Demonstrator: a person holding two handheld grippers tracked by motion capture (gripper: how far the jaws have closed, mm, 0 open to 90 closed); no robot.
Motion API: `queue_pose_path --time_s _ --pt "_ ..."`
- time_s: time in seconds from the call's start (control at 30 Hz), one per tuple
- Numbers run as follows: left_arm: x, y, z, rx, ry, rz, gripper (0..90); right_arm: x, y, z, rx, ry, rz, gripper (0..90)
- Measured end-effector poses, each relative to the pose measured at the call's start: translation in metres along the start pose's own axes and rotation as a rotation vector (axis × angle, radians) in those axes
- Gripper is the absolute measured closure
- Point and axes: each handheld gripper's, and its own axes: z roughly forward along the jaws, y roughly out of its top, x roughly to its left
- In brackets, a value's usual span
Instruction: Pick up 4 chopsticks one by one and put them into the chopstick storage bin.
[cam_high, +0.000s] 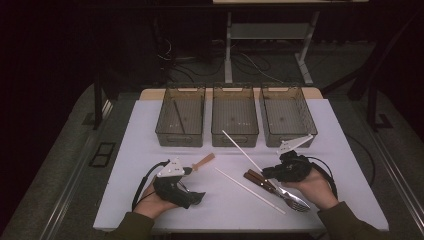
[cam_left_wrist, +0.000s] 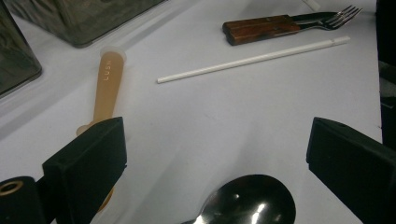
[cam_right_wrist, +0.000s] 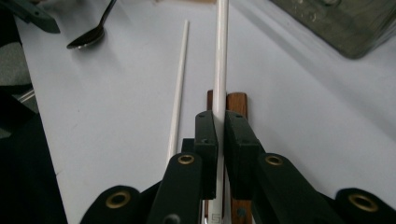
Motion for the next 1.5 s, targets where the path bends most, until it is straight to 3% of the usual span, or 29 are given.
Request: queue_pose_path --time_s 0.43,0.9,1.13,1.5 --pt "0.001 0.0 0.0 -0.003 0.001 -0.005 3.6 -0.007 0.01 0.001 -0.127 0.02 0.006 84.2" --pt "0.001 0.0 -0.001 -0.009 0.001 -0.006 3.6 -0.007 0.027 0.006 -0.179 0.02 -0.007 84.3" --pt "0.001 0.0 -0.001 -0.01 -0.002 -0.003 3.6 -0.011 0.039 0.011 -0.215 0.011 0.012 84.4" --pt "0.001 0.0 -0.002 -0.016 -0.001 -0.007 3.6 -0.009 0.068 0.022 -0.242 0.001 0.014 84.4"
